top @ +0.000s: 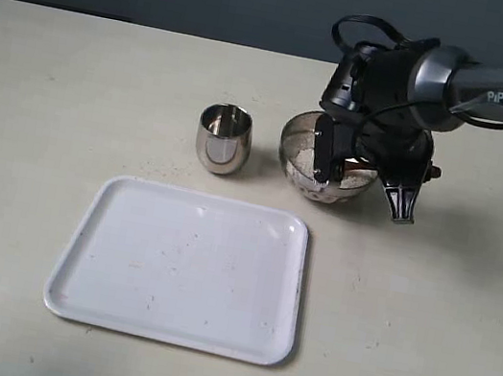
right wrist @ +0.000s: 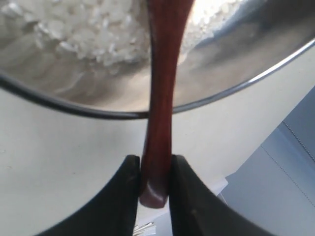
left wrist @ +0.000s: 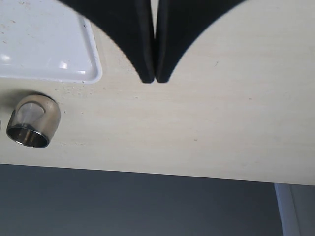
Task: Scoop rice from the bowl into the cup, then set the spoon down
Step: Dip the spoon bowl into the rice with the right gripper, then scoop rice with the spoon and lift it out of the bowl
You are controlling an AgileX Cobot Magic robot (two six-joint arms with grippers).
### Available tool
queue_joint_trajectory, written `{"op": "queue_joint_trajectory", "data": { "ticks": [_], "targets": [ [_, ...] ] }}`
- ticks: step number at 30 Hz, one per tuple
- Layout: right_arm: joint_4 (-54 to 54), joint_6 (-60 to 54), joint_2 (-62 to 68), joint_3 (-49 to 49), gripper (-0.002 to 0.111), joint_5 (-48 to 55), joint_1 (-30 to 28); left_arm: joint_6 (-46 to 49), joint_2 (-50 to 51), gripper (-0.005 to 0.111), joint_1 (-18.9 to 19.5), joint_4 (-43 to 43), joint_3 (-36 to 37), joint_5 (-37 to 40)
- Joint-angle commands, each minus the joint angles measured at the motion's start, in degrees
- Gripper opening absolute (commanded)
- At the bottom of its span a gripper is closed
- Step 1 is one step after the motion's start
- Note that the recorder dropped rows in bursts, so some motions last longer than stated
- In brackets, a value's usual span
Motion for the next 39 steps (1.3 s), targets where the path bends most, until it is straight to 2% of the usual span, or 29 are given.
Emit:
{"op": "queue_joint_trajectory", "data": {
  "ticks": [1, 12, 25, 32, 39],
  "targets": [
    [1.03, -0.42, -0.85, -0.51, 0.0, 0.14, -0.33, -0.05, -0.03, 0.001, -0.16, -0.06, -0.23, -0.41],
    [5.57, -0.42, -0.85, -5.64, 0.0, 0.38, -0.68, -0.05, -0.03, 0.001, -0.16, -0.06, -0.23, -0.41],
    [14.32, -3.36, -0.85, -5.64, 0.0, 0.15, -6.37, -0.05, -0.03, 0.001, -0.16, -0.06, -0.23, -0.41],
    [14.42, -3.36, -0.85, -5.64, 0.0, 0.51, -6.5, -0.05, -0.03, 0.001, -0.16, -0.06, -0.23, -0.41],
    [14.84, -3.4, -1.21, -5.64, 0.0, 5.4, -6.5, -0.05, -0.03, 0.001, -0.16, -0.06, -0.23, -0.41]
  ]
}}
